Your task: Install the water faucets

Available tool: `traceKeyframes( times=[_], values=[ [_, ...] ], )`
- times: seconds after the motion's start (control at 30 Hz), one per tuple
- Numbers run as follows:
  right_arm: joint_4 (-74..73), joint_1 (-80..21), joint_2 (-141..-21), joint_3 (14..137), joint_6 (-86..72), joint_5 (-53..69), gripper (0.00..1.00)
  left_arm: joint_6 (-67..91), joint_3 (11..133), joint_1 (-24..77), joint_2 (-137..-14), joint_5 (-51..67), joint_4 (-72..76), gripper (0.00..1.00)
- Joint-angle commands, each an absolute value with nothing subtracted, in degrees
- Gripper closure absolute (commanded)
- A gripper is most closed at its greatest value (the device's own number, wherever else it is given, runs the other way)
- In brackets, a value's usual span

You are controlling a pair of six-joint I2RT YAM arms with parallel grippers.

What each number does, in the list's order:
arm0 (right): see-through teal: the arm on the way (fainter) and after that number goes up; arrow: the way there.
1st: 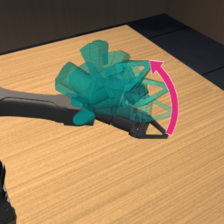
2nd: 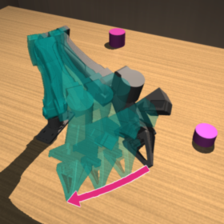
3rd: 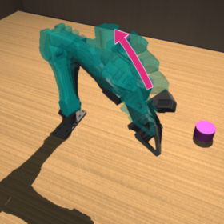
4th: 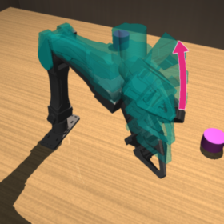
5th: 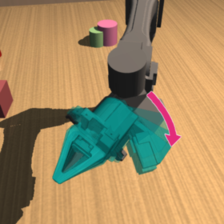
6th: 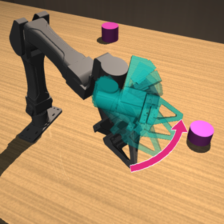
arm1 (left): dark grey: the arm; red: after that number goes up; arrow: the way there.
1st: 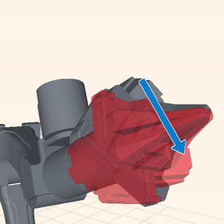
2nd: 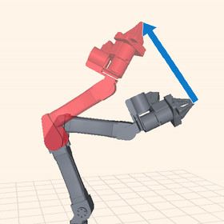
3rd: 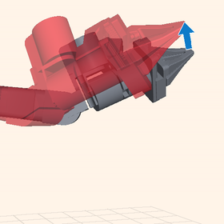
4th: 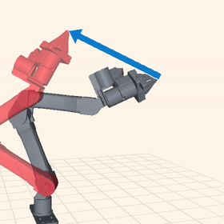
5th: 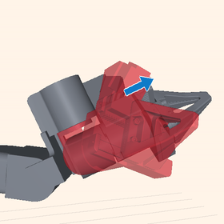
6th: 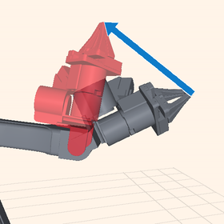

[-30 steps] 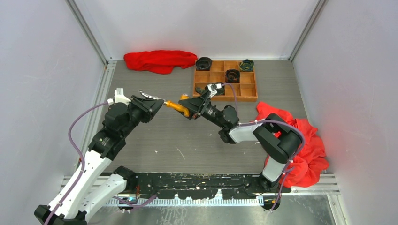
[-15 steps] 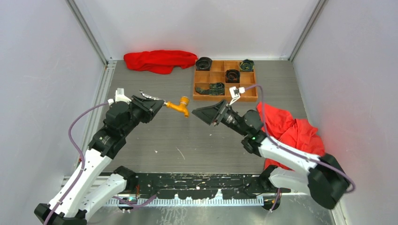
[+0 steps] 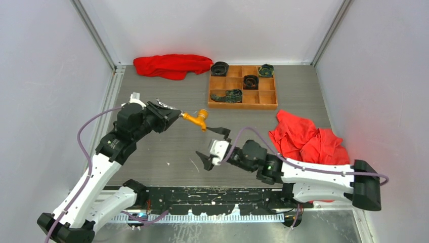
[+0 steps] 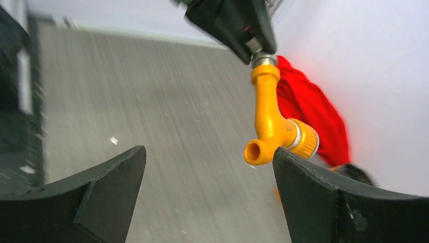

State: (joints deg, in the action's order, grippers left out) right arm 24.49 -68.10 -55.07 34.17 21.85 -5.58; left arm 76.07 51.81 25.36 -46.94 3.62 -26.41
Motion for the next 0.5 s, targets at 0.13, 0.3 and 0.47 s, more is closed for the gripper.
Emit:
traceKeyframes(
  times=[0.13,0.3,0.47],
  values=[
    [39.74,-71.61,-66.11,36.11,53.46,-22.37,0.00,75.06,56.17,25.05,-46.71,7.38,-24.96,1.00],
    [46.07,-71.54,-72.52,38.15,56.43,-24.56,0.01,74.97,56.07,25.05,-46.58,7.96,-24.72,1.00],
    [50.59,-70.83,-75.46,39.11,55.87,-23.37,0.20,74.72,56.25,25.05,-46.75,8.88,-24.54,1.00]
  ],
)
